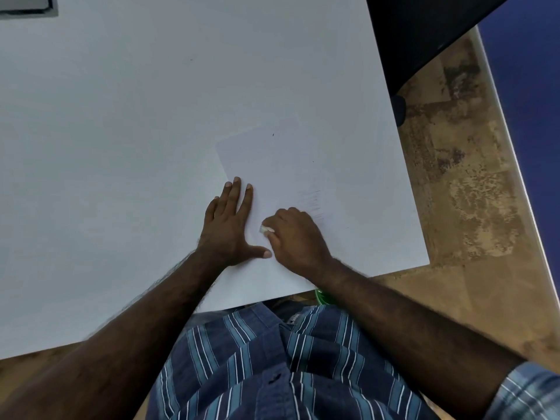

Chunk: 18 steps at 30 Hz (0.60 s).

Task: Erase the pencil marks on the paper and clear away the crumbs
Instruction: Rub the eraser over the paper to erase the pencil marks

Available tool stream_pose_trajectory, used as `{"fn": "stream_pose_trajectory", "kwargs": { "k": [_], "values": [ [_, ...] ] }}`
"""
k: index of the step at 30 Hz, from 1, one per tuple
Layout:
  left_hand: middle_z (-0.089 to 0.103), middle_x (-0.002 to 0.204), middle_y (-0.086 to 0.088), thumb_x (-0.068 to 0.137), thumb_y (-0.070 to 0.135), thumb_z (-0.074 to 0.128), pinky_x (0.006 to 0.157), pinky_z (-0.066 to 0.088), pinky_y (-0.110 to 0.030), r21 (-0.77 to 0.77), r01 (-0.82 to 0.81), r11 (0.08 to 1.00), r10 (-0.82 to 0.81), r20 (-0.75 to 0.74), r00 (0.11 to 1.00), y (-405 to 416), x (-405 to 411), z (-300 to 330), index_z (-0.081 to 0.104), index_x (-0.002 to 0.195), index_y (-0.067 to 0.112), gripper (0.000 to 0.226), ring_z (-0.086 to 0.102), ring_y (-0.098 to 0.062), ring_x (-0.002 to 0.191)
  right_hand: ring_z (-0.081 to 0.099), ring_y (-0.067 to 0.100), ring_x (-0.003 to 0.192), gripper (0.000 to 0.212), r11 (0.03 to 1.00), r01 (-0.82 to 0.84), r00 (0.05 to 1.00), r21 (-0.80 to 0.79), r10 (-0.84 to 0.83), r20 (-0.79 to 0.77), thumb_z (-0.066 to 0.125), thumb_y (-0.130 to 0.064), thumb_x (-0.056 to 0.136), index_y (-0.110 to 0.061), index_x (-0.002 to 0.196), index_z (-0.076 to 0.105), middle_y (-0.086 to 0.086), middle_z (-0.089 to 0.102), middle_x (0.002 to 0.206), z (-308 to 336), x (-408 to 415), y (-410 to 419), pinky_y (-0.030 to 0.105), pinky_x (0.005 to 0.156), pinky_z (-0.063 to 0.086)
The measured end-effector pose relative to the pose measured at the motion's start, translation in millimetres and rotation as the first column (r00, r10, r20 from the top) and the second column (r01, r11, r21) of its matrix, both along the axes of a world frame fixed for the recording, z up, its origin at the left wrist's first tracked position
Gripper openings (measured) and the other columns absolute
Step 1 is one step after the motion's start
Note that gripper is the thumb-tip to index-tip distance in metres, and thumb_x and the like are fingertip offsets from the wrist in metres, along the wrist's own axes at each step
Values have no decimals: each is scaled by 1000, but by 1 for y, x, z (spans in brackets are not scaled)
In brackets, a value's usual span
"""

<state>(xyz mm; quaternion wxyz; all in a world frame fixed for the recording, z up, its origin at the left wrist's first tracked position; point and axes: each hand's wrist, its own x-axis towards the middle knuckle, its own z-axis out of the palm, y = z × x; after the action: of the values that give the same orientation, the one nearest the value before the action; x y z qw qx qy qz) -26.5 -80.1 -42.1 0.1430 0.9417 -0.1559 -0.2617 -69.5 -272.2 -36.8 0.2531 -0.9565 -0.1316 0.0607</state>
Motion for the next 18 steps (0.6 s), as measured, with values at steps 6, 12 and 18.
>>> {"fn": "stream_pose_trajectory", "kwargs": {
  "k": [6, 12, 18],
  "values": [
    [-37, 165, -2, 57, 93, 69, 125, -8, -45, 31, -1, 1000, 2, -31, 1000, -5, 4, 3, -24, 161, 27, 154, -30, -23, 155, 60, 30, 84, 14, 945, 300, 950, -133, -284, 127, 60, -21, 96, -19, 96, 74, 2, 68, 88, -1, 36, -31, 41, 73, 43],
    [-37, 166, -4, 59, 91, 69, 127, -6, -46, 48, 0, 999, 1, -30, 1000, -7, 4, 6, -24, 161, 27, 152, -29, -24, 155, 61, 25, 91, 22, 997, 48, 998, -66, -45, 47, 55, -24, 104, -16, 107, 76, 4, 71, 97, -1, 0, 9, 43, 81, 48],
    [-41, 163, -3, 58, 93, 67, 125, -9, -45, 65, 8, 998, -5, -52, 999, -7, 4, 6, -28, 159, 28, 153, -33, -23, 153, 60, 31, 83, 19, 957, 243, 963, -156, -218, 160, 57, -23, 98, -16, 97, 74, 4, 68, 87, -3, 30, -24, 42, 74, 45]
  ]
}}
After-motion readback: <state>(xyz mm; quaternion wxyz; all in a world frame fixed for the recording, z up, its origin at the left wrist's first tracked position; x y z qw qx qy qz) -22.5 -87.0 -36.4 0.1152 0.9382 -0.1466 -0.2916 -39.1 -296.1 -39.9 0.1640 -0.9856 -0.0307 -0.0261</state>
